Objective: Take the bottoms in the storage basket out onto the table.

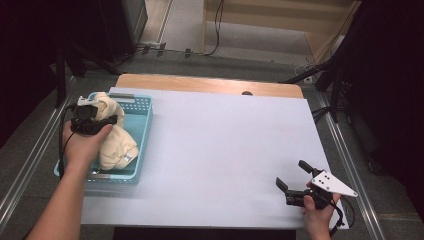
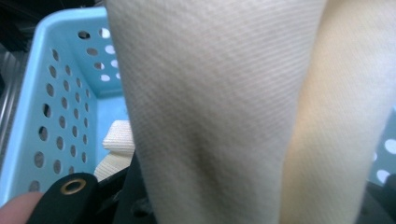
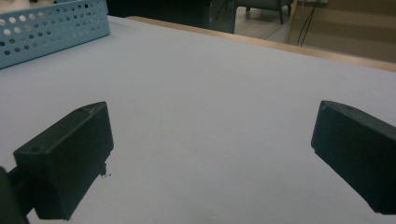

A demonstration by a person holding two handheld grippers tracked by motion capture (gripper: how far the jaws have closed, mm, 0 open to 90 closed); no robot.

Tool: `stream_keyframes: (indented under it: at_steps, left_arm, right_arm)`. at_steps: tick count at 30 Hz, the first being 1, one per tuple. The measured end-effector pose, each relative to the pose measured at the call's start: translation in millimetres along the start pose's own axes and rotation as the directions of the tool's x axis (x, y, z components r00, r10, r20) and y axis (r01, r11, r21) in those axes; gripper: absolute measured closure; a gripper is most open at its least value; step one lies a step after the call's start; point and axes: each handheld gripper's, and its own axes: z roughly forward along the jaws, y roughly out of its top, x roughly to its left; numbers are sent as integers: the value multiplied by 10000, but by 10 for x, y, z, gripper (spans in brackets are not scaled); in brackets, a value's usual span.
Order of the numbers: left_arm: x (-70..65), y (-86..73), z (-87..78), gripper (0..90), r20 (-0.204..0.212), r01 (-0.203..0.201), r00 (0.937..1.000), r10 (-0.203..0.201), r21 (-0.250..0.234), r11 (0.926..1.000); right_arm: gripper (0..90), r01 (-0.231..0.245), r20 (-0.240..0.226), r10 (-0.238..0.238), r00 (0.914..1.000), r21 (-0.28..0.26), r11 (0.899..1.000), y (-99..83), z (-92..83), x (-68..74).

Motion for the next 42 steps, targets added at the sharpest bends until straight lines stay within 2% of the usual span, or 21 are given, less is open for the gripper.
stream_keyframes:
  at_steps: [7, 8, 9, 16, 22, 24, 25, 26, 27, 29, 33, 34, 35, 38, 39, 42]
  left_arm:
    - [-39, 40, -62, 632, -83, -65, 9999, 59, -747, 9972]
    - [-49, 44, -78, 632, -115, -80, 9999, 69, -983, 9951]
    - [-49, 44, -78, 632, -115, -80, 9999, 69, -983, 9951]
    - [-70, 57, -146, 632, -222, -92, 9997, 53, -1763, 9843]
    - [-91, 67, -209, 632, -285, -226, 9995, 162, -2414, 9702]
    - [-94, 69, -233, 632, -277, -153, 9996, 81, -2714, 9624]
    - [-94, 69, -233, 632, -277, -153, 9996, 81, -2714, 9624]
    - [-97, 68, -250, 632, -282, -156, 9996, 76, -2960, 9551]
    - [-97, 68, -250, 632, -282, -156, 9996, 76, -2960, 9551]
    - [-106, 71, -271, 632, -346, -203, 9994, 98, -3168, 9483]
    - [-110, 79, -304, 632, -381, -200, 9992, 74, -3424, 9393]
    - [-115, 81, -322, 632, -408, -181, 9992, 39, -3546, 9348]
    - [-115, 81, -322, 632, -408, -181, 9992, 39, -3546, 9348]
    - [-121, 86, -351, 631, -374, -190, 9993, 52, -3784, 9254]
    - [-121, 86, -351, 631, -374, -190, 9993, 52, -3784, 9254]
    - [-125, 89, -372, 631, -262, -114, 9997, 9, -4036, 9148]
  right_arm:
    - [0, 47, 25, -47, 10000, -32, 10000, 0, -4, -4]
    - [0, 55, 10, -55, 10000, -44, 10000, -2, -6, -10]
    - [0, 55, 10, -55, 10000, -44, 10000, -2, -6, -10]
    - [0, 47, 13, -47, 10000, -68, 10000, -1, -11, -16]
    - [0, 41, 17, -41, 10000, -70, 10000, 0, -11, -15]
    - [0, 57, 26, -57, 10000, -70, 10000, 0, -9, -14]
    - [0, 57, 26, -57, 10000, -70, 10000, 0, -9, -14]
    - [0, 67, 25, -67, 10000, -68, 10000, 0, -11, -12]
    - [0, 67, 25, -67, 10000, -68, 10000, 0, -11, -12]
    - [0, 88, 30, -88, 10000, -74, 9999, 0, -11, -13]
    - [0, 60, 31, -59, 10000, -100, 9999, -1, -13, -17]
    - [0, 80, 36, -79, 10000, -108, 9999, -2, -13, -20]
    - [0, 80, 36, -79, 10000, -108, 9999, -2, -13, -20]
    - [0, 76, 30, -76, 10000, -117, 9999, -3, -15, -20]
    - [0, 76, 30, -76, 10000, -117, 9999, -3, -15, -20]
    - [0, 65, 72, -64, 10000, -121, 9999, -4, -17, -19]
